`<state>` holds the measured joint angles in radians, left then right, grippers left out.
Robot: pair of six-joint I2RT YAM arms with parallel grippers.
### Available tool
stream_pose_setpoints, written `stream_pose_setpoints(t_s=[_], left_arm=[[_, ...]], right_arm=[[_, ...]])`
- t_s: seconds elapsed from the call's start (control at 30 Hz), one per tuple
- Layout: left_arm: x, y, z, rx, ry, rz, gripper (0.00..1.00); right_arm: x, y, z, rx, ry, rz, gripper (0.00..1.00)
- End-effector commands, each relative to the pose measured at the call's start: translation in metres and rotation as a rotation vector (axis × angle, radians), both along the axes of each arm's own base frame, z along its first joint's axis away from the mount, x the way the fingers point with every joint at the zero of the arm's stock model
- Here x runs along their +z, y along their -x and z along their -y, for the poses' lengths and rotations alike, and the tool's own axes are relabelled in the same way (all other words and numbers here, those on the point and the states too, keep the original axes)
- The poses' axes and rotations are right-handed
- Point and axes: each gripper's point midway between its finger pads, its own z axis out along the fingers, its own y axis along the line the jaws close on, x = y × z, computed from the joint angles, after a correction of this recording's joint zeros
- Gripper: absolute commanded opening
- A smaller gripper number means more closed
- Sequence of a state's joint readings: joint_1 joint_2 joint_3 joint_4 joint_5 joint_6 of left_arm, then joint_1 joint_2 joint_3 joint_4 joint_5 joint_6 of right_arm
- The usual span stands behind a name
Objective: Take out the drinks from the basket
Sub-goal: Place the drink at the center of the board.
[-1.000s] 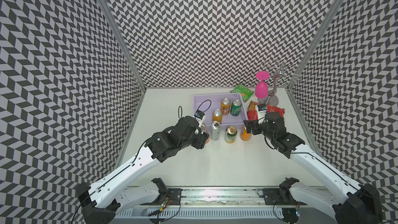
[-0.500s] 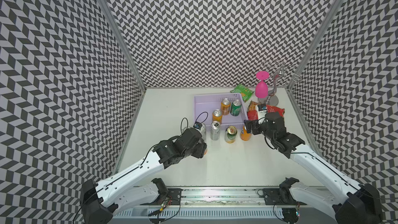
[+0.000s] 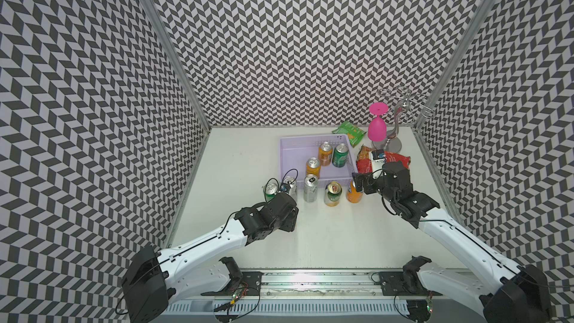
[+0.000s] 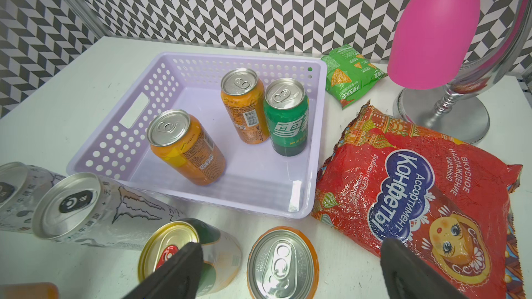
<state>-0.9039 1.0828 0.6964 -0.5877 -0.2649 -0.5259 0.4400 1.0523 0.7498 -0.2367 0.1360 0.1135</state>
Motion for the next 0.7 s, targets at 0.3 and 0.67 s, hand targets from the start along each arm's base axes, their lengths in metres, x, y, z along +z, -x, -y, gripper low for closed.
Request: stream_pose_setpoints(t_s=[0.3, 0.67], left_arm=[[-0.002, -0.017, 0.015, 0.014, 0.009, 0.058, 0.64], [-0.005, -0.016, 0.013, 0.003, -0.011, 0.063, 0.80]], right_arm=[[0.015, -0.005, 0.002, -0.011, -0.017, 0.063, 1.00], [0.016, -0.006, 0.001, -0.006, -0.020, 0.066, 1.00]])
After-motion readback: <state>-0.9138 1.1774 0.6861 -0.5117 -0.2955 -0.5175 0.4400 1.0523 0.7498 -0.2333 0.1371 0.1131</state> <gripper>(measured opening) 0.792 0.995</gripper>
